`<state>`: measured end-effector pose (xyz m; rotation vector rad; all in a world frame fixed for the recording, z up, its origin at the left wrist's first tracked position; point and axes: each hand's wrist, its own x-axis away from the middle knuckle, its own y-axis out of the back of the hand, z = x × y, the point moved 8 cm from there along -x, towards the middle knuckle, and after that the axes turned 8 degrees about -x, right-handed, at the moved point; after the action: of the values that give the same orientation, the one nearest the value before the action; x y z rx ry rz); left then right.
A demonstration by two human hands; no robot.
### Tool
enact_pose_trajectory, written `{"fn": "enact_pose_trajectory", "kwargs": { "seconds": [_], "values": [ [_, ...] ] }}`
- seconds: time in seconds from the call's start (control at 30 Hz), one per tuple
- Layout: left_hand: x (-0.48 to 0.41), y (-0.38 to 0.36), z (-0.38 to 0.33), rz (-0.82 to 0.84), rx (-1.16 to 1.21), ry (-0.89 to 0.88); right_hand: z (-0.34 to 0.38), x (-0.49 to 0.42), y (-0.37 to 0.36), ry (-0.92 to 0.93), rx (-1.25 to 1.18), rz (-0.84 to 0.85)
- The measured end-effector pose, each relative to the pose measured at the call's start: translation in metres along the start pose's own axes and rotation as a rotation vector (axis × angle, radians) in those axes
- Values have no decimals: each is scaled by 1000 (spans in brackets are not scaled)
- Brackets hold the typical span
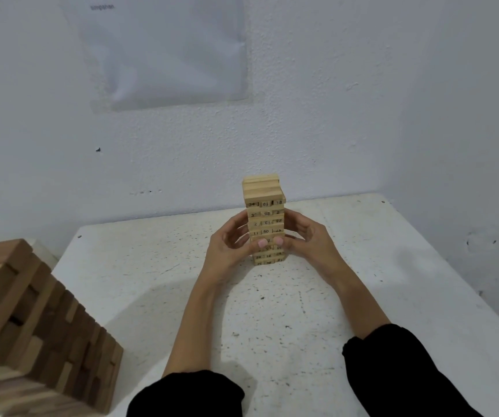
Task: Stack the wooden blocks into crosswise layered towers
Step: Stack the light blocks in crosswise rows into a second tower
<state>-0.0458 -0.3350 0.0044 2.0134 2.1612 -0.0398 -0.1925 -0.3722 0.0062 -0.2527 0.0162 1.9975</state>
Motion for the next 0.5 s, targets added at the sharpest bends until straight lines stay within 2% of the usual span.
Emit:
{"fn": "enact_pose_trajectory", "kwargs": {
  "seconds": [0.2,0.3,0.4,0.5],
  "values": [
    [0,3,-1,-4,-64,-13,2,1,-3,-9,28,8],
    [8,7,-3,-48,-112,7,3,6,0,-36,43,-42],
    [18,7,-4,-145,-8,59,2,12,0,-41,-37,-145],
    [28,-8,-4,-139,59,109,-9,20,-12,-88,-59,-176]
  ]
}}
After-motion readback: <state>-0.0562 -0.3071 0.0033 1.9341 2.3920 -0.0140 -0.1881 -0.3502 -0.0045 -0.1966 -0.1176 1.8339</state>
